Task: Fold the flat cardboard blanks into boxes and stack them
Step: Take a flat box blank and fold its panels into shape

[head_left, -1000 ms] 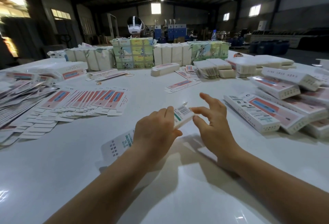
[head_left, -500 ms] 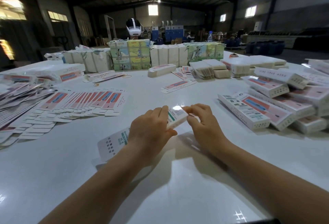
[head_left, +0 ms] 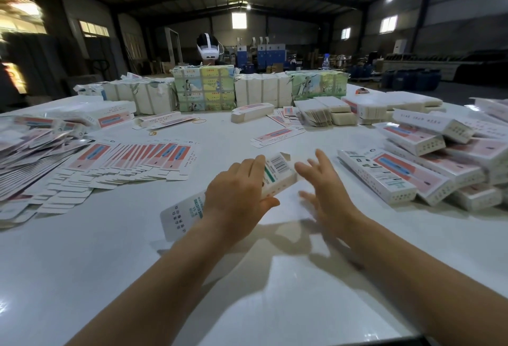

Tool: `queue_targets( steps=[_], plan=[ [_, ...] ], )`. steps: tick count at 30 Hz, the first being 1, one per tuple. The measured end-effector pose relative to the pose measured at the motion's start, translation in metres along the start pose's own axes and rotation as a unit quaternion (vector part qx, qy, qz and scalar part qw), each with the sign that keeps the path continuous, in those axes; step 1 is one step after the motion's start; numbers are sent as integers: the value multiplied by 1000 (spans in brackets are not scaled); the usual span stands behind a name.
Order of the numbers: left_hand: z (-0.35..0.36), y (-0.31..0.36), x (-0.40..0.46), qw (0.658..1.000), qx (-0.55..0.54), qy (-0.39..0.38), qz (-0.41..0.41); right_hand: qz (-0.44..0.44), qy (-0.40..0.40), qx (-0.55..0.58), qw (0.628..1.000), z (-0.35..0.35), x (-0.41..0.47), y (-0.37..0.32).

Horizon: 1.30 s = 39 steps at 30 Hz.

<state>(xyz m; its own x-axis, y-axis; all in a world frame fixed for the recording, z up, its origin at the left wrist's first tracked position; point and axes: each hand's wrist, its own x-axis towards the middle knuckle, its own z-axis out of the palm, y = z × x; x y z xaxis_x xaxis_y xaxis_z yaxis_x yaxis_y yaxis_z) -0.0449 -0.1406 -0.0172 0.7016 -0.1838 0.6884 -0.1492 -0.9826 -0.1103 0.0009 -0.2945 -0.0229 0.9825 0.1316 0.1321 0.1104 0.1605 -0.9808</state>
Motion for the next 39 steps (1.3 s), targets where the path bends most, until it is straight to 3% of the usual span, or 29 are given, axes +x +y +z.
queue_targets(
  steps=[2,4,7,8,10,11,13,15,18,21,29,39],
  plan=[
    [1,3,-1,1000,6,9,21,120,-63,185,973,-5,4,-5],
    [1,6,-2,999,15,-8,29,103,-89,173,976,-6,5,-4],
    [1,8,-3,998,39,-23,40,-42,-36,-13,998,0,1,5],
    [2,10,-3,997,56,-18,48,-109,-18,-121,986,0,-1,7],
    [3,14,-4,994,91,-12,58,-220,6,-332,917,1,-4,12],
    [4,16,-4,993,102,-8,57,-247,4,-384,890,3,-5,13],
    [5,18,-4,994,102,-2,49,-256,-19,-402,879,6,-8,14],
    [5,17,-5,995,94,0,42,-224,-33,-338,914,10,-10,14],
    [3,14,-5,993,110,2,30,-70,-59,-74,993,11,-6,5],
    [3,12,-5,991,135,5,26,50,-99,122,986,0,2,-3],
    [5,12,-4,993,108,31,29,-10,-95,86,992,-1,3,2],
    [7,8,-6,986,143,42,79,43,-87,117,988,-6,5,0]
  ],
)
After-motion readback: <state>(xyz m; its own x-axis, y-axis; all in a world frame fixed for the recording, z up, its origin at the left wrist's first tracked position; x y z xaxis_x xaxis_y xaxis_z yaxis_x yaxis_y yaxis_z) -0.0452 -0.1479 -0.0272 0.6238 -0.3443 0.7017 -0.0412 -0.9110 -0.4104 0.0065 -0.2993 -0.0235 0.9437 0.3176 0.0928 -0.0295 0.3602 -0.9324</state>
